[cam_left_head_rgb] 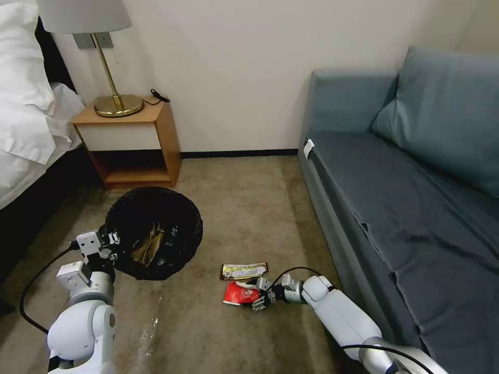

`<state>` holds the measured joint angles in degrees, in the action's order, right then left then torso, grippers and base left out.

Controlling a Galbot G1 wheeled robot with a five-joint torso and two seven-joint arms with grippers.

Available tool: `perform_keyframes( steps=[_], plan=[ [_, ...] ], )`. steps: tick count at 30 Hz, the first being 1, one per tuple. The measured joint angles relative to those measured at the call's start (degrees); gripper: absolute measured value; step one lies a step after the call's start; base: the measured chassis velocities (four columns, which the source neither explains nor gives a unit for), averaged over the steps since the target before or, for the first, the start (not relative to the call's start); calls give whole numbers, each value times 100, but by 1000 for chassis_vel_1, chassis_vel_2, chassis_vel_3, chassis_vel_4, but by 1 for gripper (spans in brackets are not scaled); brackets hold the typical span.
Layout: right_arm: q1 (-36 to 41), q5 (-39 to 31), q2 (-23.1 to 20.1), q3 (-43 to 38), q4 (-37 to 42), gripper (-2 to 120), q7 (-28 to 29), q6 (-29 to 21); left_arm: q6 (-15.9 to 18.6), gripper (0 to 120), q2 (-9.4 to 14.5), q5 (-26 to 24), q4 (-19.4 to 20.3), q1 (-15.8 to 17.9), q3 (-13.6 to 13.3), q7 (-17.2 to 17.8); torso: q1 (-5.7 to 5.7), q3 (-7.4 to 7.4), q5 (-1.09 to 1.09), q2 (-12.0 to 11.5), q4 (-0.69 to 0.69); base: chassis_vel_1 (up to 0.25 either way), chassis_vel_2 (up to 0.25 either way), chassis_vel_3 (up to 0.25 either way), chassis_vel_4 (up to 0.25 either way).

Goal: Pick up the trash bin, then pick up the garbage on the floor and place it into the trash bin.

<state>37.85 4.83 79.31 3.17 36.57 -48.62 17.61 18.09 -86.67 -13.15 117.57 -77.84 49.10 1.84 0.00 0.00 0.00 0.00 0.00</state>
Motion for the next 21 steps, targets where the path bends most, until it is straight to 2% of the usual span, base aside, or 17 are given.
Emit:
perform_keyframes(
  steps=[4, 5, 7, 11, 12, 13, 15, 17, 21],
  plan=[
    [1, -27, -7, -33, 10, 44, 0, 5, 0, 4, 3, -2, 3, 20, 1, 0, 0, 0, 0, 0, 0, 0, 0, 0, 0],
    [1, -27, -7, -33, 10, 44, 0, 5, 0, 4, 3, -2, 3, 20, 1, 0, 0, 0, 0, 0, 0, 0, 0, 0, 0],
    [-4, -51, -15, -54, 21, 32, -1, 5, 0, 4, 2, -2, 3, 28, -8, 0, 0, 0, 0, 0, 0, 0, 0, 0, 0],
    [-7, -66, -22, -61, 32, 27, -4, 5, 0, 4, 1, -3, 3, 31, -9, 0, 0, 0, 0, 0, 0, 0, 0, 0, 0],
    [-7, -77, -26, -64, 37, 17, -6, 5, 0, 4, 1, -3, 3, 32, -9, 0, 0, 0, 0, 0, 0, 0, 0, 0, 0],
    [-7, -77, -26, -64, 37, 17, -6, 5, 0, 4, 1, -3, 3, 32, -9, 0, 0, 0, 0, 0, 0, 0, 0, 0, 0],
    [-6, -90, -38, -67, 42, 4, -10, 5, 0, 4, 1, -4, 2, 32, -3, 0, 0, 0, 0, 0, 0, 0, 0, 0, 0],
    [-3, -100, -42, -65, 57, 0, -18, 5, 0, 4, 3, -5, 2, 32, -2, 1, 0, 0, 0, 0, 0, 0, 0, 0, 0],
    [-4, -158, -67, -48, 133, 0, -37, 5, -1, 4, 11, -2, -16, 31, 0, 1, 0, 0, 0, 0, 0, 0, 0, 0, 0]
  ],
)
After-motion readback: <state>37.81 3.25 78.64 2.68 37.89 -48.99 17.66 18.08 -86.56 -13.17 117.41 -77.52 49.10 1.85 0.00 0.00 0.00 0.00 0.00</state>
